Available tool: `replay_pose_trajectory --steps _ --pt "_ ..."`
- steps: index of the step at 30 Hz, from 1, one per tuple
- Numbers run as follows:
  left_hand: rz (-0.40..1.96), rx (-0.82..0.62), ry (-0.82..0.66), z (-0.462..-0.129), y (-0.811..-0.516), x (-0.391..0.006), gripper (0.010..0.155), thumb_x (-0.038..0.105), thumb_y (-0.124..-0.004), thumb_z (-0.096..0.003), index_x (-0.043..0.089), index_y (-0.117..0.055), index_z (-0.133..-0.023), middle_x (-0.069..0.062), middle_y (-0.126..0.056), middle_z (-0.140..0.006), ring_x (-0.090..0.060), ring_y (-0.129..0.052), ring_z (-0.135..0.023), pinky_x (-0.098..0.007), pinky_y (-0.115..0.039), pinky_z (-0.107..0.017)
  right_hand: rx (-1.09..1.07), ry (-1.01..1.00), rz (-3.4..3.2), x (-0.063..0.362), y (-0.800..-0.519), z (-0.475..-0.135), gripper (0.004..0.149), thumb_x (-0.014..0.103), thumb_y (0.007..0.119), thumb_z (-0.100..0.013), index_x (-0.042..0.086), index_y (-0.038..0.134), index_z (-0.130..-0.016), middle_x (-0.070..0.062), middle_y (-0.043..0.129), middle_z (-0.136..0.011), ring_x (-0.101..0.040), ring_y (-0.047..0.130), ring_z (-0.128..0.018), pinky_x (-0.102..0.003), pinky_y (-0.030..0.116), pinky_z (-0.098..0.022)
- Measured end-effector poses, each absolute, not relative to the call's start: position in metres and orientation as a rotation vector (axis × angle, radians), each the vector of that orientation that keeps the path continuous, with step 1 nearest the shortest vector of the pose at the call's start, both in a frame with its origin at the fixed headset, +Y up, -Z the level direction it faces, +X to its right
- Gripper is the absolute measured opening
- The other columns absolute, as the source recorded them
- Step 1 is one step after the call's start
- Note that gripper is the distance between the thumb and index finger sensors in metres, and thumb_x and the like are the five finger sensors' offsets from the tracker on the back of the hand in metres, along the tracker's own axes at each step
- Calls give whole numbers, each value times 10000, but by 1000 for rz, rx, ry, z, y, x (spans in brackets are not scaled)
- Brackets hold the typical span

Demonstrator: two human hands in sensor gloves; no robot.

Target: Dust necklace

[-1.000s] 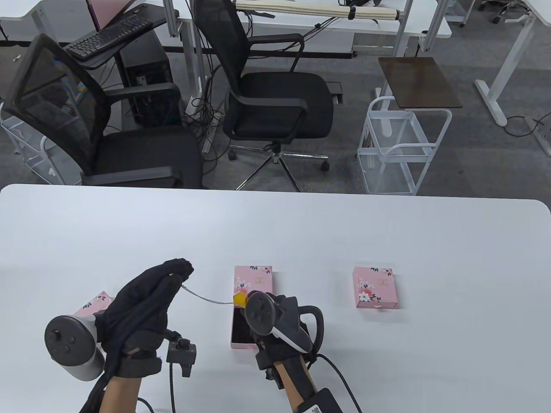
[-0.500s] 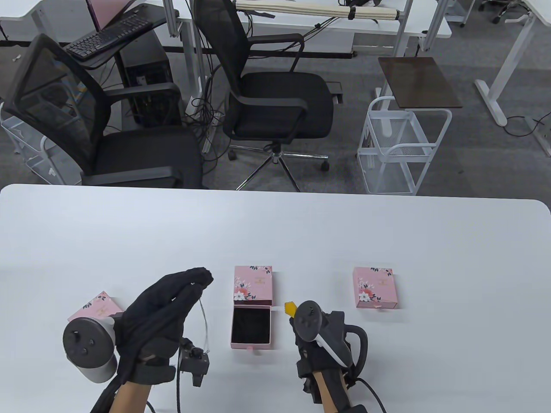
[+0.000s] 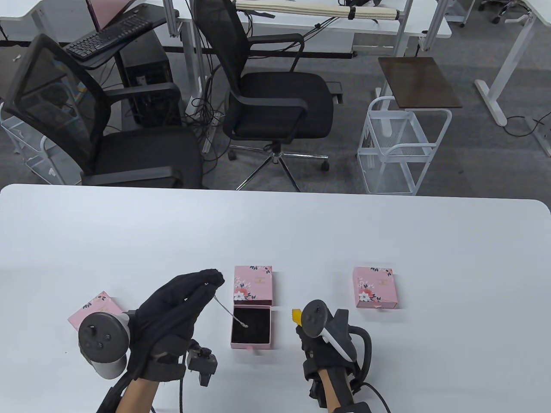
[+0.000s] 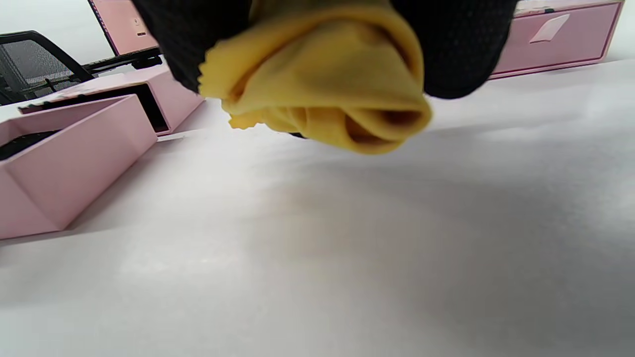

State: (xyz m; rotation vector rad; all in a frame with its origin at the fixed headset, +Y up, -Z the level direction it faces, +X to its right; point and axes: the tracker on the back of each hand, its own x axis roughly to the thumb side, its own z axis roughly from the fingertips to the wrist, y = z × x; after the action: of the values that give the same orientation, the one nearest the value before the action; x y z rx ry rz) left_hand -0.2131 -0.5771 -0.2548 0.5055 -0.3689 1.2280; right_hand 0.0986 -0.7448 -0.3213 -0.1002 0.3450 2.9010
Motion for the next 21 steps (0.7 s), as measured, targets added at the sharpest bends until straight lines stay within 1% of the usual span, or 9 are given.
replay_pose_trajectory --steps 7,10,14,21 --pt "1224 435 -356 -265 -589 -205 360 469 -876 -531 289 -959 -831 4 -1053 -809 -187 -992 -719 -419 -845 -531 -126 373 2951 99 -750 -323 439 357 765 -645 113 737 -1009 -216 845 -897 -425 865 -700 -554 721 -582" --pt "1215 413 -367 -265 -589 -203 360 468 -876 -532 287 -960 -832 1 -1054 -809 -190 -992 -720 -422 -844 -532 -127 414 2998 96 -754 -324 465 356 800 -628 114 728 -1018 -218 831 -913 -426 854 -714 -559 713 -592" --pt "1197 402 -384 -262 -586 -203 362 467 -877 -533 283 -961 -833 -1 -1053 -811 -198 -991 -719 -424 -842 -534 -115 498 3065 90 -759 -324 583 397 825 -610 101 650 -1080 -243 753 -983 -454 798 -776 -573 684 -617" --pt "1200 402 -374 -262 -586 -205 360 467 -877 -533 284 -962 -831 0 -1055 -807 -197 -991 -719 -424 -842 -533 -74 625 3049 87 -756 -322 720 432 829 -605 67 531 -1149 -301 629 -1074 -514 711 -853 -611 628 -654"
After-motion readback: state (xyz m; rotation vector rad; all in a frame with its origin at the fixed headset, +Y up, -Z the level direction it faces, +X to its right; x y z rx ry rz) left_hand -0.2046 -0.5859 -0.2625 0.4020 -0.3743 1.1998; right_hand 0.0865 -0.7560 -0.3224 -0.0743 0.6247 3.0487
